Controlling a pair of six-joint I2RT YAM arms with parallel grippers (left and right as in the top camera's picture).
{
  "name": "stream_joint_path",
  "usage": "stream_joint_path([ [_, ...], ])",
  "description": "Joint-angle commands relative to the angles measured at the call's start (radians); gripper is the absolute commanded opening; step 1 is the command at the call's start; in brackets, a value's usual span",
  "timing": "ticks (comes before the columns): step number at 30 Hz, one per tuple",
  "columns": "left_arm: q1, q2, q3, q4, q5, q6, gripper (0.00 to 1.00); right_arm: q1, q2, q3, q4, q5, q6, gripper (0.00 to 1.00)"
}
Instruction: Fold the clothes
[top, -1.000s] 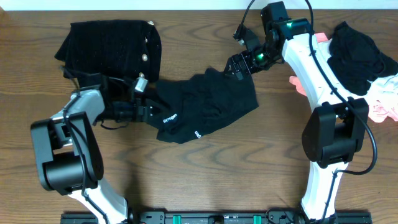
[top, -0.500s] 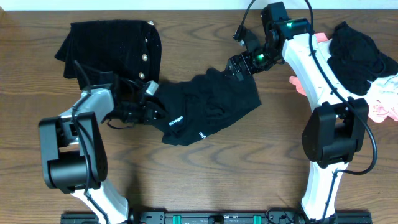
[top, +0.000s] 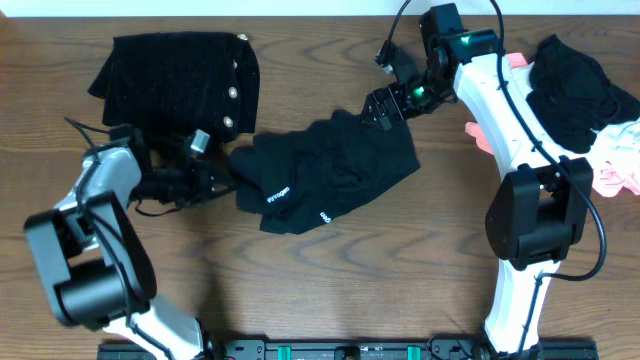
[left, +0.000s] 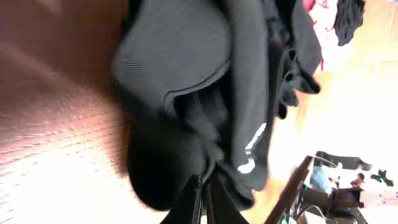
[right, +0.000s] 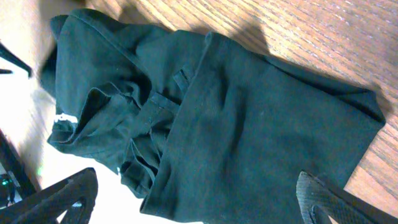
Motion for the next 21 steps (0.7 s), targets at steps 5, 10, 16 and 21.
stream_joint_path([
  [5, 0.007, -0.159, 0.026, -0.018, -0.001, -0.018, 0.06, -0.006, 0.001, 0.019, -0.013, -0.014, -0.014, 0.99],
  [10, 0.006, -0.164, 0.025, -0.018, -0.111, -0.037, 0.52, -0.005, 0.001, 0.019, -0.014, -0.015, -0.014, 0.99],
  [16, -0.013, -0.138, 0.024, 0.014, -0.245, -0.109, 0.68, -0.005, 0.001, 0.019, -0.018, -0.015, -0.014, 0.99],
  [21, -0.064, -0.099, 0.020, 0.060, -0.316, -0.151, 0.70, -0.005, 0.001, 0.019, -0.018, -0.015, -0.014, 0.99],
])
